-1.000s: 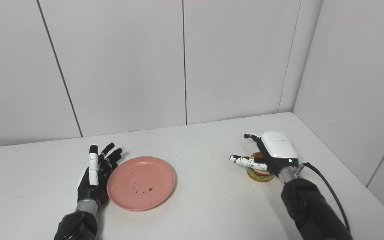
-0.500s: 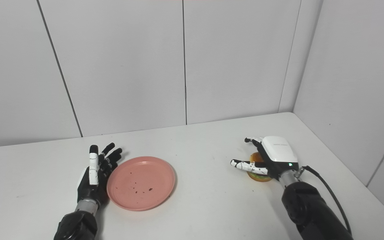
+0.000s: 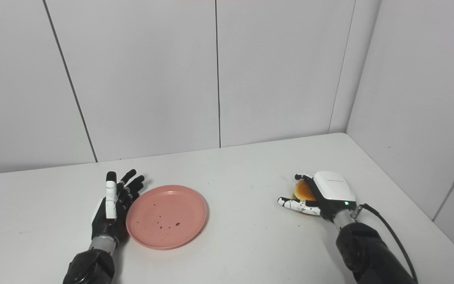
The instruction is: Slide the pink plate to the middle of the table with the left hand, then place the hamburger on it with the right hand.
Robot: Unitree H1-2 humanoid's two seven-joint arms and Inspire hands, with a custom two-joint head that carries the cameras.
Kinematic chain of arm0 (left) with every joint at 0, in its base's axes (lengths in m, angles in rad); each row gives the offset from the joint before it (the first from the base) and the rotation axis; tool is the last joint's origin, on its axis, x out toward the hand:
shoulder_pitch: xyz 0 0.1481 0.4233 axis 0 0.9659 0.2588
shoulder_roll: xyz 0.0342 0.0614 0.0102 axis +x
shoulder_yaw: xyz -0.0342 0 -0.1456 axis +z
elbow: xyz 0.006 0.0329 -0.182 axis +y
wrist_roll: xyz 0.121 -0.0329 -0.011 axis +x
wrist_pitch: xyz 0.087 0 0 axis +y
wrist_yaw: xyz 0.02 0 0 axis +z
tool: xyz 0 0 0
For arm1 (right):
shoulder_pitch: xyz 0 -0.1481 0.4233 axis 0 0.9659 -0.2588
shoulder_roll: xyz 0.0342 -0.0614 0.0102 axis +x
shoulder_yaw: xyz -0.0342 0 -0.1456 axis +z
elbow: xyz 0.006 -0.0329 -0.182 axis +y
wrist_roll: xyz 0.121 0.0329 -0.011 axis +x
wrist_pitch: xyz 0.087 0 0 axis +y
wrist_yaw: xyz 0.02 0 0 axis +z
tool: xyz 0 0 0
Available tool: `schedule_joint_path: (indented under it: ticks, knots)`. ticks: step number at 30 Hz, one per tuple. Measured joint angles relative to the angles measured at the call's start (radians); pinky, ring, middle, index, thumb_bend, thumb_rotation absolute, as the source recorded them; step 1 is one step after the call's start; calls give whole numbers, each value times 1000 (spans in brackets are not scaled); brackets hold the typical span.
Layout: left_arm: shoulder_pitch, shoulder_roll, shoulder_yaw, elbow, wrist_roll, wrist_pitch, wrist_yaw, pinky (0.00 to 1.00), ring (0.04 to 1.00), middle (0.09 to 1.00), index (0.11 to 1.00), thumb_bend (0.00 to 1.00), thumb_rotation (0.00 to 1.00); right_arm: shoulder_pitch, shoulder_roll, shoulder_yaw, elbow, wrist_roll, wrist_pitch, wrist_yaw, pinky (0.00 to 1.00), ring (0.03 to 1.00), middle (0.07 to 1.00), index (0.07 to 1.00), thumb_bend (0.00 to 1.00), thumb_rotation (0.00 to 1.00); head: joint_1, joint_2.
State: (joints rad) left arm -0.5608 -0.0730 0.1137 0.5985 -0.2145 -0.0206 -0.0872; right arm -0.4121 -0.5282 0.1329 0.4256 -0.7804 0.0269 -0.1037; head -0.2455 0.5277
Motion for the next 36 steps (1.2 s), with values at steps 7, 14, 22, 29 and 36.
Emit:
schedule_joint_path:
  ticks: [7, 14, 22, 29, 36]
  knots:
    - [2, 0, -5, -2, 2, 2, 1, 1000, 901, 830, 817, 997, 958, -26, 0, 28, 69, 0, -3, -69, 633, 741, 769, 718, 687, 931, 6, 5]
    - [9, 0, -11, -12, 2, 5, 1, 1000, 901, 828, 815, 997, 957, -44, 0, 68, 132, -2, -42, -180, 492, 611, 670, 564, 674, 866, 8, 8]
    - [11, 0, -14, -16, 2, 8, 4, 1000, 891, 824, 811, 998, 957, -56, -4, 98, 150, -2, -45, -218, 441, 534, 633, 497, 653, 791, 12, 9]
    - [14, -1, -17, -23, 2, 12, 6, 1000, 889, 814, 796, 981, 963, -62, -14, 117, 157, 0, -45, -218, 435, 541, 640, 432, 650, 762, 14, 11]
    - [16, -5, -22, -29, 2, 20, 11, 1000, 886, 810, 781, 976, 964, -65, -20, 117, 156, 27, -45, -219, 387, 487, 632, 407, 639, 698, 15, 12]
